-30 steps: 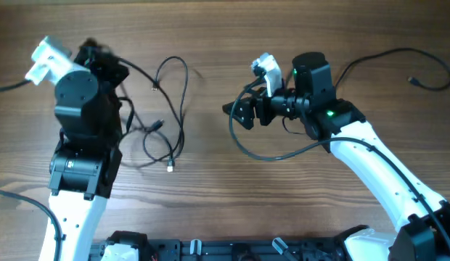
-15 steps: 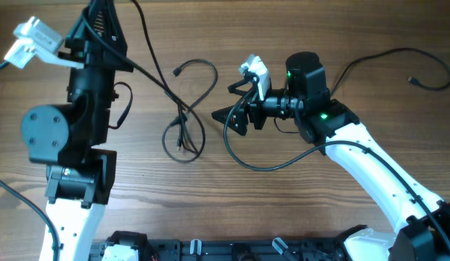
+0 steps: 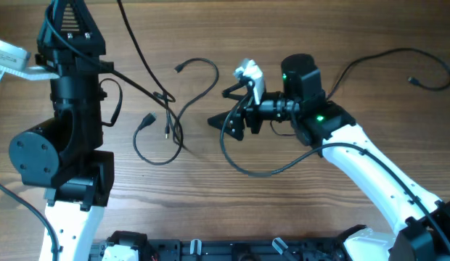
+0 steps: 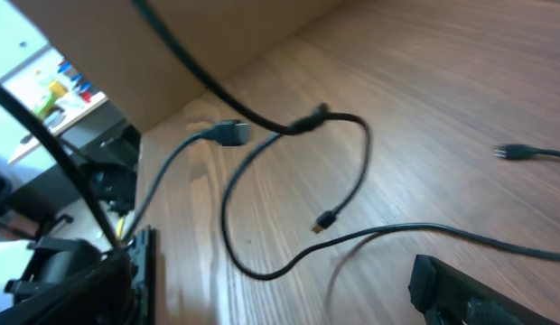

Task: Untangle cables

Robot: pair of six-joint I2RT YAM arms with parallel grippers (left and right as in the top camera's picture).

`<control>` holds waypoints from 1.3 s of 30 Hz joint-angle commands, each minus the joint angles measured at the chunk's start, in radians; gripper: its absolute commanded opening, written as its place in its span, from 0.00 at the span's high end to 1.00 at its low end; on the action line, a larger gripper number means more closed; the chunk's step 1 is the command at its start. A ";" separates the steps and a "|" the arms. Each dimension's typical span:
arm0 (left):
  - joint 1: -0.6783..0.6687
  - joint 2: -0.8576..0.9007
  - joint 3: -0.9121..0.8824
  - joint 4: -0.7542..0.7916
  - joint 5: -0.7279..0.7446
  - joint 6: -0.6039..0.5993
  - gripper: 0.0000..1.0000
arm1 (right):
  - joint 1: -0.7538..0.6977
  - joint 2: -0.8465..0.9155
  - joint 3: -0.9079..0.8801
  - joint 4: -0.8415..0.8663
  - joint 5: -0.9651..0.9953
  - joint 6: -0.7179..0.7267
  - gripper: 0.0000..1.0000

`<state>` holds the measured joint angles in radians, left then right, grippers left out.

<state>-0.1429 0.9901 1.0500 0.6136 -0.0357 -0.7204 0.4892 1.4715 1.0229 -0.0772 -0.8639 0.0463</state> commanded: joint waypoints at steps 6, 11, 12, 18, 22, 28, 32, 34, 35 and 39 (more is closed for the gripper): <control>0.003 0.001 0.011 0.001 0.166 -0.160 0.96 | 0.153 0.020 0.003 0.155 0.178 0.096 0.00; -0.016 0.001 0.011 0.000 0.269 -0.244 0.96 | 0.169 0.081 0.003 0.261 0.357 0.249 0.00; -0.025 0.001 0.011 0.000 0.275 -0.259 0.96 | 0.169 0.098 0.003 0.276 0.362 0.251 0.00; -0.014 -0.022 0.011 0.004 0.259 -0.252 0.96 | 0.153 0.174 0.003 0.241 0.522 0.382 0.00; 0.062 -0.028 0.011 -0.018 0.260 -0.253 0.96 | 0.139 0.163 0.003 0.237 0.496 0.373 0.00; 0.096 -0.028 0.011 -0.080 0.259 -0.253 0.96 | 0.117 0.153 0.003 0.215 0.447 0.372 0.07; 0.096 -0.028 0.011 -0.095 0.229 -0.252 0.96 | 0.113 0.151 0.003 0.218 0.386 0.373 0.00; 0.100 -0.028 0.011 -0.121 0.200 -0.252 0.96 | 0.111 0.139 0.003 0.217 0.337 0.377 0.00; 0.109 -0.028 0.011 -0.137 0.194 -0.252 0.96 | 0.109 0.134 0.003 0.219 0.317 0.396 0.00; 0.161 -0.027 0.011 -0.171 0.195 -0.253 0.96 | 0.062 0.128 0.003 0.220 0.242 0.715 0.00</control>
<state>-0.0154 0.9714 1.0504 0.4480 0.1772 -0.9642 0.5922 1.6291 1.0229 0.1356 -0.5243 0.5182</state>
